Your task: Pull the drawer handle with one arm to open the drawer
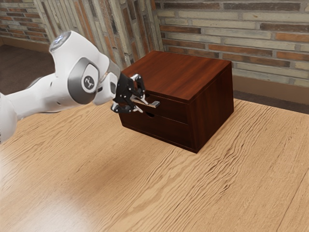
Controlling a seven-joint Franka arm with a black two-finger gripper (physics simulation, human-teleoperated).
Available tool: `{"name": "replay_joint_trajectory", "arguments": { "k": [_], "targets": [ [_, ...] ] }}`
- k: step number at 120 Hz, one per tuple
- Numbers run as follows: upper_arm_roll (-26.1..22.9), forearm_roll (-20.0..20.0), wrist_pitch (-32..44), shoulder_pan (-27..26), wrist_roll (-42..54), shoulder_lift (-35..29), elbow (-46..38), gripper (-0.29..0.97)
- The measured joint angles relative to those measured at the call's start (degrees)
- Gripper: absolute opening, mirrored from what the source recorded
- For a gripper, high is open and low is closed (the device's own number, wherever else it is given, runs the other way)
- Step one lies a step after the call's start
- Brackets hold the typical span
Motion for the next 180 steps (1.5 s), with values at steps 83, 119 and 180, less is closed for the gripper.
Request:
{"name": "replay_joint_trajectory", "arguments": {
  "k": [83,119,180],
  "targets": [
    [0.00,-0.60,-0.29,1.71,1.46,2.55,3.43,0.12],
    [0.00,-0.98,-0.41,1.58,1.63,2.55,2.14,0.00],
    [1.72,0.96,0.11,0.28,2.31,-11.77,-13.96,-0.04]
  ]
}}
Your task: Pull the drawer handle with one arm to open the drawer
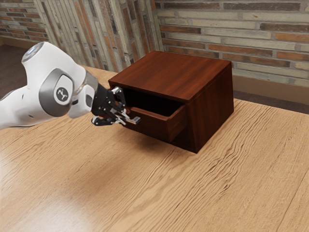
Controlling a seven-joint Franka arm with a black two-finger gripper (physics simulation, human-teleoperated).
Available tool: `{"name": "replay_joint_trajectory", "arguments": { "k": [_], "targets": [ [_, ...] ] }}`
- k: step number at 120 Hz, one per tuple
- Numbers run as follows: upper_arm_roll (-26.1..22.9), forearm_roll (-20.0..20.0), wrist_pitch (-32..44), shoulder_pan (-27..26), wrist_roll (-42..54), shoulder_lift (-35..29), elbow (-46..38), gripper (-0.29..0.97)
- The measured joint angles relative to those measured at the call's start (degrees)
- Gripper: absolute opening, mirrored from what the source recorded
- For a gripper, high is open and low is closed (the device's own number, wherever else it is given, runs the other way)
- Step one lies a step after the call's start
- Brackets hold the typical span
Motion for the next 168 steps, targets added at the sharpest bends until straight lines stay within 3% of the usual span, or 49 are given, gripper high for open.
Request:
{"name": "replay_joint_trajectory", "arguments": {
  "k": [36,98,131,168],
  "targets": [
    [1.47,2.07,0.74,-0.03,0.21,-4.79,-5.41,-0.05],
    [2.49,2.84,1.35,-0.24,-0.32,-11.06,-12.64,0.08],
    [2.54,2.84,1.42,-0.27,-1.09,-14.18,-15.81,0.09],
    [2.71,2.93,1.36,-0.88,-1.73,-14.69,-16.23,0.11]
  ]
}}
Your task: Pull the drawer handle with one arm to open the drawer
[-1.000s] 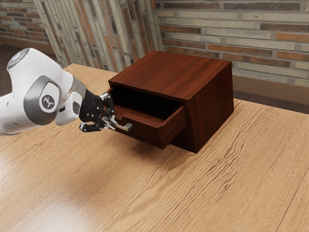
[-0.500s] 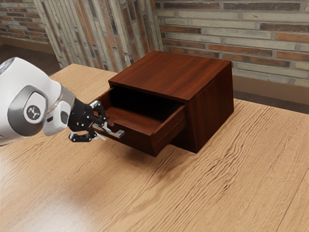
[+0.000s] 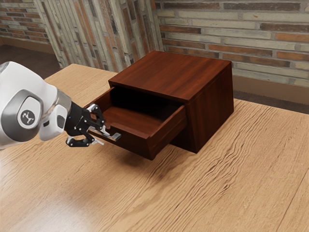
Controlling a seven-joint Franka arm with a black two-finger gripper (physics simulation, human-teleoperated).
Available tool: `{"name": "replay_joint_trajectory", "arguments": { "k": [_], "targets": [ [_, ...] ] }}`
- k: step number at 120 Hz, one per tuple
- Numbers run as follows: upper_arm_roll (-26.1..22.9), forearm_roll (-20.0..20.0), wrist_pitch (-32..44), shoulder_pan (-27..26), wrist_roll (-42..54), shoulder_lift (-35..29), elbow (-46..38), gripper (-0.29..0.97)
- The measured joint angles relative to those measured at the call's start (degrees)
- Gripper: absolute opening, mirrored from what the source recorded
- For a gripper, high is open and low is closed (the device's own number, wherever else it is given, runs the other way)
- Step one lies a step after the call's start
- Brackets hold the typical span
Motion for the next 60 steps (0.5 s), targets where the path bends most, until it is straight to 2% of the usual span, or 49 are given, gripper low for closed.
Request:
{"name": "replay_joint_trajectory", "arguments": {
  "k": [29,34,42,50,60],
  "targets": [
    [0.01,0.11,-0.22,-0.41,-0.26,-3.15,0.63,0.15],
    [0.01,1.17,-1.31,-0.11,-0.70,-3.50,2.48,0.16],
    [-0.24,8.58,-11.05,-0.06,-5.32,-2.95,15.22,0.17],
    [-1.34,13.92,-24.61,-0.66,-12.34,-0.48,30.75,0.30],
    [-1.77,16.96,-36.33,-0.50,-20.75,2.71,37.18,0.43]
  ]
}}
